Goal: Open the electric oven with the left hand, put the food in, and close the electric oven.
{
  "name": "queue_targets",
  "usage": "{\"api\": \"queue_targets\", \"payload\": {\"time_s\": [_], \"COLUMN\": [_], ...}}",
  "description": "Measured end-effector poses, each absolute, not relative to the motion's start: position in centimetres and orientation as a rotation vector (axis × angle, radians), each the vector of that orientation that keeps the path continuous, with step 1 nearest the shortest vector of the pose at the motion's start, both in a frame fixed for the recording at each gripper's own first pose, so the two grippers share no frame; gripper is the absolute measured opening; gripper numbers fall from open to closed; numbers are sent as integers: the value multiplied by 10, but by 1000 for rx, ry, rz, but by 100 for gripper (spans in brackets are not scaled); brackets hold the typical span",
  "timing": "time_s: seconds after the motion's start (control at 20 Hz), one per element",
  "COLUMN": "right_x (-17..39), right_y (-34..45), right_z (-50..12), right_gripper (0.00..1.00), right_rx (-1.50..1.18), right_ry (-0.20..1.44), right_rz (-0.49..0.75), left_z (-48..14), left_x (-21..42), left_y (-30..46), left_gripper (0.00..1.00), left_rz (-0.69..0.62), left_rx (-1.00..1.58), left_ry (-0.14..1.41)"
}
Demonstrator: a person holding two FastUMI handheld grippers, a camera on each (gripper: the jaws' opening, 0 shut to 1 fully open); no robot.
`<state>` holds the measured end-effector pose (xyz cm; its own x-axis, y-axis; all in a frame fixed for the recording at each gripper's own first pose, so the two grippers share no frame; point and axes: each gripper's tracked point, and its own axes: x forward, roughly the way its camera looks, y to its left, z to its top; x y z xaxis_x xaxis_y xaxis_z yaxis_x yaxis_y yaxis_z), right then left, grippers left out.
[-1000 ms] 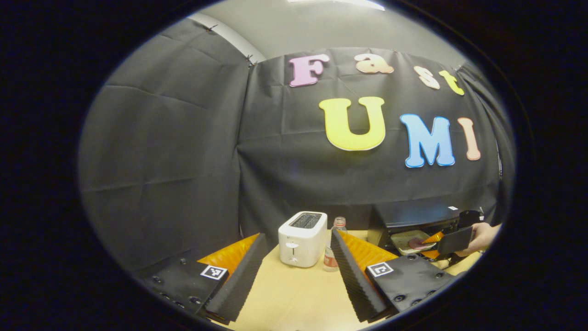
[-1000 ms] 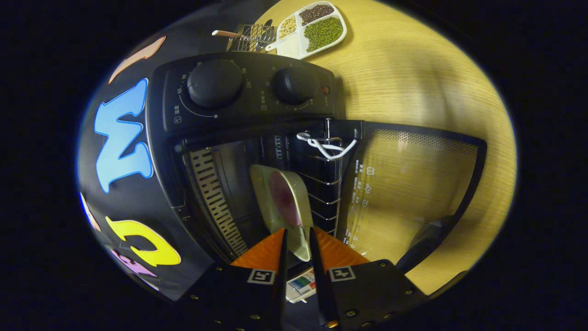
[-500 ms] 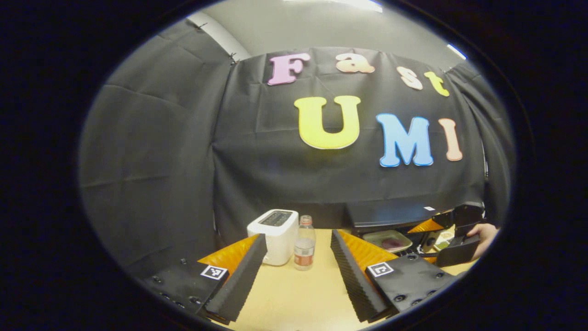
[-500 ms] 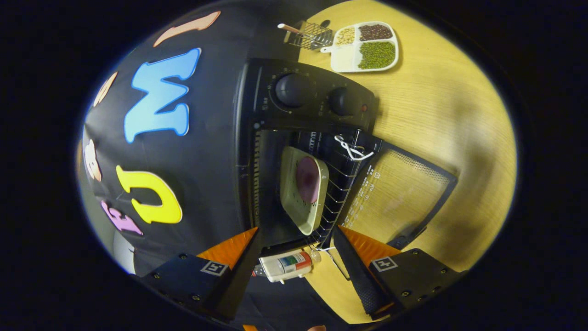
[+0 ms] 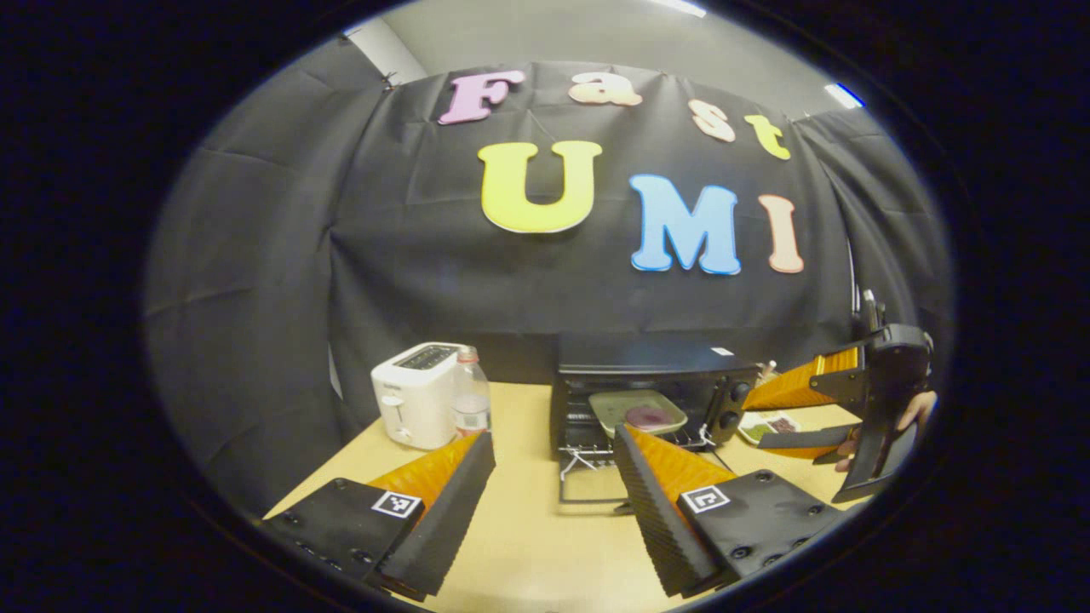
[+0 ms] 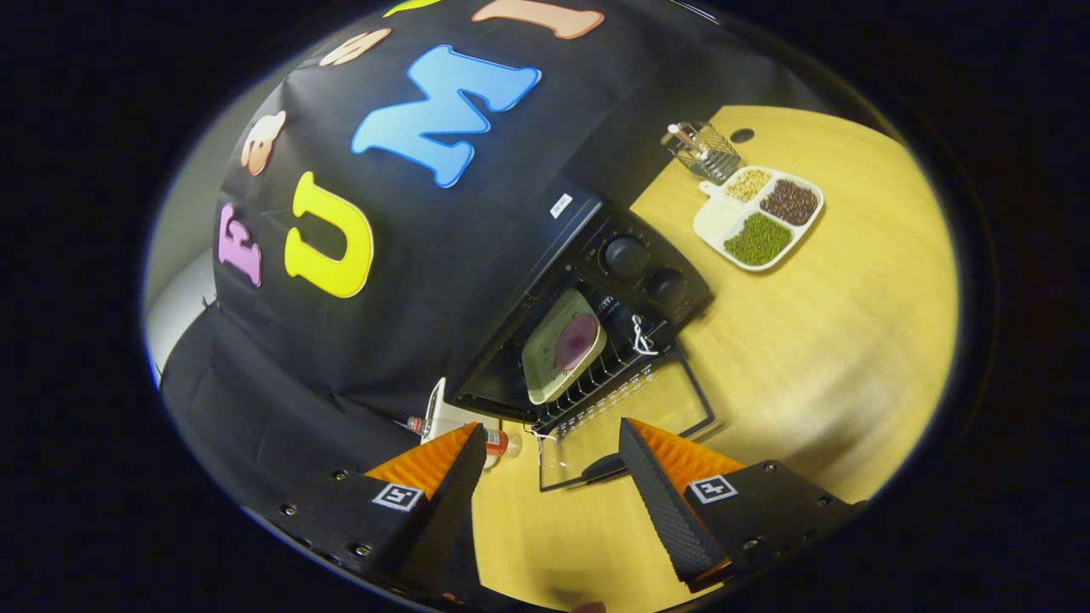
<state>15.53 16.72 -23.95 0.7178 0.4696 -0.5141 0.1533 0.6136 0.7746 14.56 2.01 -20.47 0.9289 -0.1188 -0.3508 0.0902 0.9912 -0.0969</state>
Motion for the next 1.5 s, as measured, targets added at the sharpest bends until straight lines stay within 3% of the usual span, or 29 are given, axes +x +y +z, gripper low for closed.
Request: {"api": "queue_targets", "payload": {"time_s": [0.15, 0.2, 0.3, 0.35, 0.75, 0.9, 0.95, 1.1, 1.35, 1.4, 1.45, 1.5], "right_x": [140, 136, 130, 127, 103, 94, 92, 91, 80, 78, 76, 74], "right_y": [136, 124, 101, 90, 28, 10, 5, -5, -12, -13, -15, -16], "right_z": [-230, -227, -216, -211, -167, -157, -153, -139, -132, -133, -133, -133], "right_gripper": [98, 98, 98, 98, 98, 98, 97, 97, 98, 98, 98, 98], "right_rx": [790, 753, 686, 653, 343, 197, 144, 13, -74, -73, -67, -58], "right_ry": [724, 707, 651, 624, 428, 390, 376, 341, 321, 326, 332, 337], "right_rz": [205, 190, 167, 158, 85, 49, 41, -2, -33, -44, -53, -63], "left_z": [-220, -225, -237, -245, -311, -340, -348, -371, -403, -408, -413, -417], "left_x": [143, 142, 141, 140, 135, 135, 135, 142, 156, 157, 159, 161], "left_y": [-13, -25, -42, -51, -93, -106, -110, -121, -130, -131, -132, -133], "left_gripper": [100, 95, 95, 100, 96, 92, 96, 95, 96, 100, 96, 100], "left_rz": [-165, -188, -227, -245, -342, -355, -361, -366, -355, -356, -355, -355], "left_rx": [-80, -78, -74, -76, -97, -100, -106, -127, -120, -116, -111, -106], "left_ry": [401, 407, 430, 448, 614, 679, 699, 752, 810, 817, 824, 830]}}
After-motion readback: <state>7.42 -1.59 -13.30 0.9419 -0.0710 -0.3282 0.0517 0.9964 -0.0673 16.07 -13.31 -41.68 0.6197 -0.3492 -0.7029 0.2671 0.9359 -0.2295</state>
